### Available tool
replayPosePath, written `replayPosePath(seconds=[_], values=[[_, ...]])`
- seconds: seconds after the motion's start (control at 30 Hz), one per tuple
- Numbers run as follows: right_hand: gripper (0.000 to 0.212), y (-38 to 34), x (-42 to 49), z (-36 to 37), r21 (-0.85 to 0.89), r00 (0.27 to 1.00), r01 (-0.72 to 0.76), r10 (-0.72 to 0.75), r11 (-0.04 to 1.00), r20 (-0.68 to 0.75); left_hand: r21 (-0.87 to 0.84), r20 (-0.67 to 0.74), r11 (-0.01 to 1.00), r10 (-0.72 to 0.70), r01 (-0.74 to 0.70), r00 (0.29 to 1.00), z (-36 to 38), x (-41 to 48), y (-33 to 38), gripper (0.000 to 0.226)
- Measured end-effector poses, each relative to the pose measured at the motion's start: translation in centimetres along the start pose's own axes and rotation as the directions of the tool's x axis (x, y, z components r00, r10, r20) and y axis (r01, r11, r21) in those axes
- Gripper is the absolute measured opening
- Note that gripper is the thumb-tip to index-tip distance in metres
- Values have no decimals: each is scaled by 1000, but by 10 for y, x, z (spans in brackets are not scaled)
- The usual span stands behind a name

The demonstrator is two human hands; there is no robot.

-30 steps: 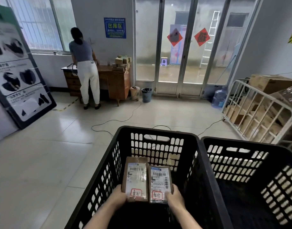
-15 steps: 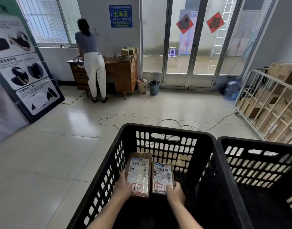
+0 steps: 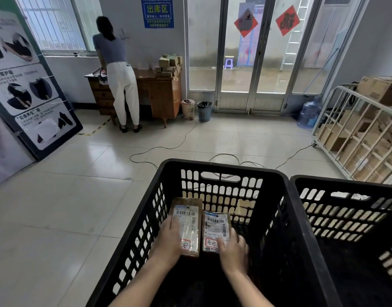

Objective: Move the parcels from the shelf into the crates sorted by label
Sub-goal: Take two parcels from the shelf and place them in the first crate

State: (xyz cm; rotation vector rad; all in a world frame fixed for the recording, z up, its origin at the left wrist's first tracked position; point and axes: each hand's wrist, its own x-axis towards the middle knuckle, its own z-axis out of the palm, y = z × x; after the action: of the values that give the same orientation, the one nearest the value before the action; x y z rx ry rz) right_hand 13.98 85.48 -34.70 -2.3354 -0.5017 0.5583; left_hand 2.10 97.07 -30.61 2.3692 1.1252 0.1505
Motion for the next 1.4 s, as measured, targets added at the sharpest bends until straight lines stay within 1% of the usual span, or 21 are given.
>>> replayPosePath(seconds=[0.07,0.1,0.17,0.27,0.33,0.47,0.63,0.7,0.8,0.87,1.0,1.2,1.3,1.4], values=[[54,-4,-3,-1,-199,985,171,-174,965,-1,157,24,985,66,-69,997,-2,1,5,56],[52,-7,-3,-2,-263,968,246,-249,933,22,220,51,969,100,-109,994,-4,1,7,57],[50,-9,-2,-2,-347,939,344,-328,872,106,317,106,932,149,-175,983,-4,3,6,57],[49,-5,-1,-1,-413,905,425,-366,805,218,391,167,890,181,-234,969,-1,6,-2,60],[47,0,1,1,-414,900,434,-362,800,242,388,172,889,190,-244,967,1,6,-5,60],[48,6,1,4,-424,900,434,-366,795,236,377,161,889,212,-259,964,2,6,-7,56],[48,9,0,10,-424,901,432,-364,796,235,361,177,898,199,-252,964,4,10,-11,56],[48,8,2,9,-434,902,427,-342,793,262,358,199,902,179,-241,964,3,10,-10,56],[45,-3,5,2,-450,898,418,-282,789,339,359,240,905,149,-230,959,-2,8,-5,58],[43,-11,5,-5,-443,902,395,-248,805,353,372,261,900,134,-228,956,-8,6,2,58],[49,-19,-2,-19,-456,918,375,-253,807,306,370,258,901,133,-225,957,-20,-2,14,55],[50,-32,-23,-47,-487,921,385,-292,784,257,363,148,908,165,-208,975,-45,-19,31,53],[51,-36,-37,-57,-510,924,380,-298,772,239,349,125,909,195,-228,973,-55,-27,37,54],[50,-41,-52,-69,-510,928,372,-301,776,219,382,125,890,219,-251,968,-64,-35,38,54]])
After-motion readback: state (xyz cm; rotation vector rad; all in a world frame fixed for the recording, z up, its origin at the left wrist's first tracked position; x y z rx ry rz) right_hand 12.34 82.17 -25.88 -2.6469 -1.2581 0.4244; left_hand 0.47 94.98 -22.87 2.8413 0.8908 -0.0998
